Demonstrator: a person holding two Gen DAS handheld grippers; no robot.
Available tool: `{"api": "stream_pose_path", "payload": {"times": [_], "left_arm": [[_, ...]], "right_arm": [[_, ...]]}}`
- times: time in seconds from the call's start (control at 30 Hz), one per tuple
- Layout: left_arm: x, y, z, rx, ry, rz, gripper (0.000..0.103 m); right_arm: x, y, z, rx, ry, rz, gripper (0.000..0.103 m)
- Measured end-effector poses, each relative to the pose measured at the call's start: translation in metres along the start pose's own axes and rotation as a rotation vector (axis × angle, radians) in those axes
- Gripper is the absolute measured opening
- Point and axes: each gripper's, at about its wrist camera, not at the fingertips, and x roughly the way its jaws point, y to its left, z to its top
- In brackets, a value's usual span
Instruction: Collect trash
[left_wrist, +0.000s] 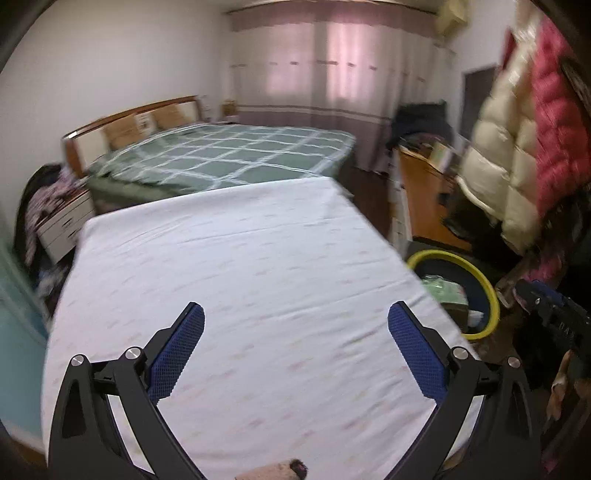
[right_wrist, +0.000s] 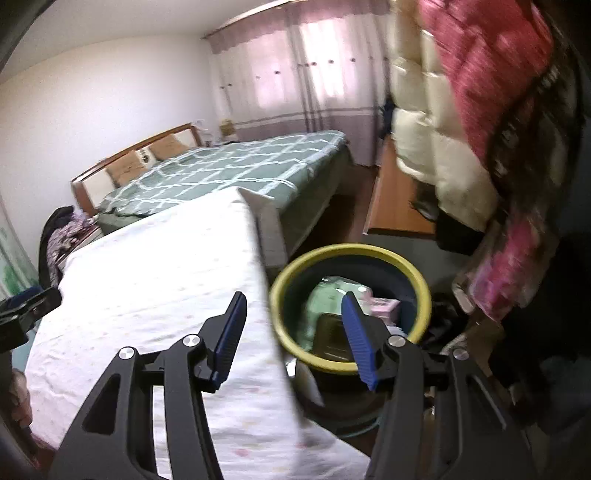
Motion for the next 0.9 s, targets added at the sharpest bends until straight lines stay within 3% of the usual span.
{"api": "stream_pose_path", "payload": {"times": [0.23, 0.4, 0.9], "left_arm": [[-0.067, 0.068, -0.033, -0.111, -0.095, 0.126, 0.098], [-0.087, 0.091, -0.049, -0.14, -0.103, 0.159, 0.098], [-0.084, 0.087, -0.052, -0.133, -0.076, 0.163, 0.098]], "right_arm": [[-0.009, 0.035, 0.0, -0.06, -0.015, 0.022, 0.055], [-0.012, 0.045, -0.002, -0.08, -0.019, 0.028, 0.057], [-0.014, 0.047, -0.003, -0.081, -0.021, 0.016, 0.058]]}}
